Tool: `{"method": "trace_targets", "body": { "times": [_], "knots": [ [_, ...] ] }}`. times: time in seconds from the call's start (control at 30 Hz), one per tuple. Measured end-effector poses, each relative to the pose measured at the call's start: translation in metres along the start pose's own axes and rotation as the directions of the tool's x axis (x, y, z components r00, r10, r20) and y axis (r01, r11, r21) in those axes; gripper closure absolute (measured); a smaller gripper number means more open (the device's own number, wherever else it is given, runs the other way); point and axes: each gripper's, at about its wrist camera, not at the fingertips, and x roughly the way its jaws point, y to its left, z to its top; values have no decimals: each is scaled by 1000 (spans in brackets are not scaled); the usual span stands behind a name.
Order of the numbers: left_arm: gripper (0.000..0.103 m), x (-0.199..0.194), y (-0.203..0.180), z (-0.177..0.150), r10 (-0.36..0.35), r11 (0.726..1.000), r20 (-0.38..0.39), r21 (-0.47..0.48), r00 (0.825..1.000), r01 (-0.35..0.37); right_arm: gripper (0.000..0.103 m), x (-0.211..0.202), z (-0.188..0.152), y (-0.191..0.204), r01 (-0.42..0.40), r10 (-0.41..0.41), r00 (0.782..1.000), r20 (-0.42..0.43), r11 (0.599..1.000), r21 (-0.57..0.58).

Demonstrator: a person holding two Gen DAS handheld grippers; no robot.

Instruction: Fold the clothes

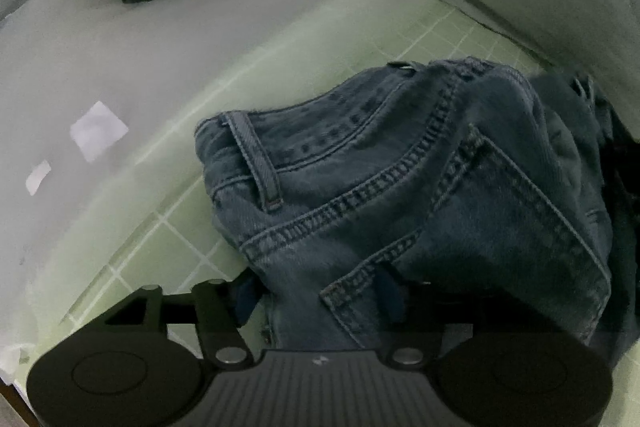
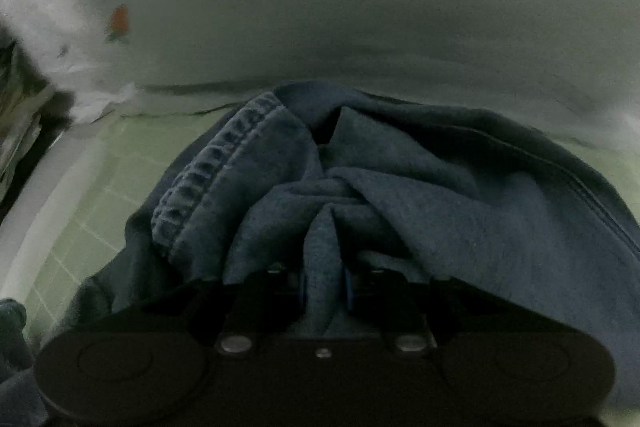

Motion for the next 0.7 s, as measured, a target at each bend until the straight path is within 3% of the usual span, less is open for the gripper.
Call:
{"method": "trace_targets", "body": {
  "times": [0.1, 0.2, 0.37, 0.53, 0.6, 0.7],
  "knots": [
    [34, 0, 1, 2, -10, 1000, -13, 7, 1000, 10, 84, 0, -2, 16, -7, 8, 1000, 10, 997, -80],
    [45, -4, -2, 2, -20, 999, -9, 35, 1000, 20, 87, -20, -20, -3, 7, -7, 1000, 26, 1000, -9],
    [68, -14, -9, -5, -19, 996, 25, 87, 1000, 17, 88, -93, -92, -63, 182, -190, 980, 62, 976, 118],
    [74, -24, -6, -16, -36, 993, 47, 115, 998, 30, 88, -172, -184, -114, 416, -428, 904, 7, 882, 223],
    [76, -28, -5, -22, -43, 992, 49, 118, 998, 37, 88, -206, -218, -134, 485, -498, 866, -38, 820, 303],
    [81, -39, 1, -33, -62, 994, 52, 91, 997, 57, 88, -242, -262, -145, 595, -600, 792, -111, 717, 363]
  ]
}}
